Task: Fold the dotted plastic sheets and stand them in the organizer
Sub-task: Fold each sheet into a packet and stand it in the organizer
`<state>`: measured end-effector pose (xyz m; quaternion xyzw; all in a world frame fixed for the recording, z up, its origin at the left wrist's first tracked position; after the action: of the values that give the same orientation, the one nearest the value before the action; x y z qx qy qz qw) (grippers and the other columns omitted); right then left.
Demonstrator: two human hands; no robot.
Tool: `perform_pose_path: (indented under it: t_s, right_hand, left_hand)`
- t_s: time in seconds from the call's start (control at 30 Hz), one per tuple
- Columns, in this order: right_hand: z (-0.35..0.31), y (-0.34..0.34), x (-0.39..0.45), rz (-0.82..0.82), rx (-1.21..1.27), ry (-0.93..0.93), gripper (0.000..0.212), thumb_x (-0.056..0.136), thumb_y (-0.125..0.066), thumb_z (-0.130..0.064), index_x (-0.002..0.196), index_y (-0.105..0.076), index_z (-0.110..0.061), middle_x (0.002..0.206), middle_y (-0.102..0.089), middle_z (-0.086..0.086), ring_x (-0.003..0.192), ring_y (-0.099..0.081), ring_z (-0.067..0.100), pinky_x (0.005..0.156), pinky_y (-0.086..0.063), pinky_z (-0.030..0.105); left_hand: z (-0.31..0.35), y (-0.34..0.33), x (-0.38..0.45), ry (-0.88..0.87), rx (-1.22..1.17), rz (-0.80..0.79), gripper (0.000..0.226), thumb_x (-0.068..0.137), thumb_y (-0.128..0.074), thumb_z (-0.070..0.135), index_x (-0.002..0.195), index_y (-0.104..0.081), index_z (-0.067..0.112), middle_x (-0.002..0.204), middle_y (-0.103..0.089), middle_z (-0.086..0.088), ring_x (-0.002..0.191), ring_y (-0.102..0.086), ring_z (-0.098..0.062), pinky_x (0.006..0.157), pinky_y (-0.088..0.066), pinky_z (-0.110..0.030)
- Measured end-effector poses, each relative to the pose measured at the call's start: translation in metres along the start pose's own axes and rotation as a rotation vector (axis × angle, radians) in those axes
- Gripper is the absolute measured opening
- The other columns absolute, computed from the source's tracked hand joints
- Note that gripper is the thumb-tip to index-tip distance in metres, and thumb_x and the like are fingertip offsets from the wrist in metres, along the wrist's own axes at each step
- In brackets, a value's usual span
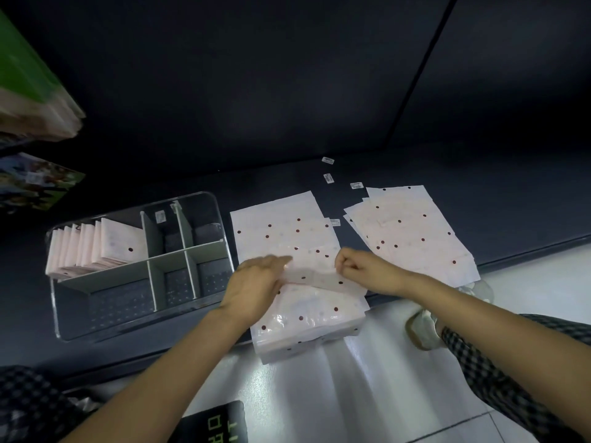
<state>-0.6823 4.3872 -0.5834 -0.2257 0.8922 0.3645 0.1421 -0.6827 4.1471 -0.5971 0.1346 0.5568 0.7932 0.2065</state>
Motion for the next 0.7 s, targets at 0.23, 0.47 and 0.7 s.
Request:
perform_pose_path:
  t_s: [0.23,0.47,0.7]
  right_hand:
    - [0.016,0.01,0.033,0.145,-0.007,-0.175,0.013,0.093,-0.049,-0.016,0.097,-0.059,-0.01,0.094,-0.058,-0.003,0.089,-0.052,0.015,0.08,-0.039,0.027]
    - [0.022,-0.006,0.043,0.309,-0.261,-0.264,0.021,0.093,-0.044,-0.014,0.098,-0.061,-0.004,0.101,-0.064,0.008,0.1,-0.054,0.026,0.084,-0.046,0.035]
    - [0.005,-0.061,0.021,0.472,-0.435,0.234,0.02,0.093,-0.049,-0.015,0.109,-0.061,-0.009,0.111,-0.057,0.007,0.102,-0.051,0.023,0.085,-0.041,0.028]
  left_hand:
    - [0.015,-0.009,-0.001,-0.139,0.071,0.151,0.054,0.09,-0.062,0.017,0.139,-0.044,0.007,0.148,-0.039,-0.012,0.139,-0.033,-0.03,0.116,-0.013,-0.043]
    - [0.013,-0.061,-0.001,-0.092,0.16,-0.264,0.063,0.1,-0.03,0.047,0.151,-0.004,0.023,0.158,0.017,-0.002,0.145,0.015,-0.019,0.116,0.01,-0.031]
    - [0.01,-0.071,0.001,-0.082,0.195,-0.333,0.062,0.098,-0.028,0.053,0.15,-0.001,0.033,0.157,0.019,-0.01,0.144,0.016,-0.03,0.116,0.008,-0.036]
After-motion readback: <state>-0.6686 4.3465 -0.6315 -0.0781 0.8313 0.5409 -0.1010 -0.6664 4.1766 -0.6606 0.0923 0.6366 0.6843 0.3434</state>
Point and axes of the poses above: each hand's wrist, its own x-axis towards the middle knuckle, its own y-axis out of the back of the hand, z = x × y, the point moved 1 cm from there along x, towards the middle knuckle
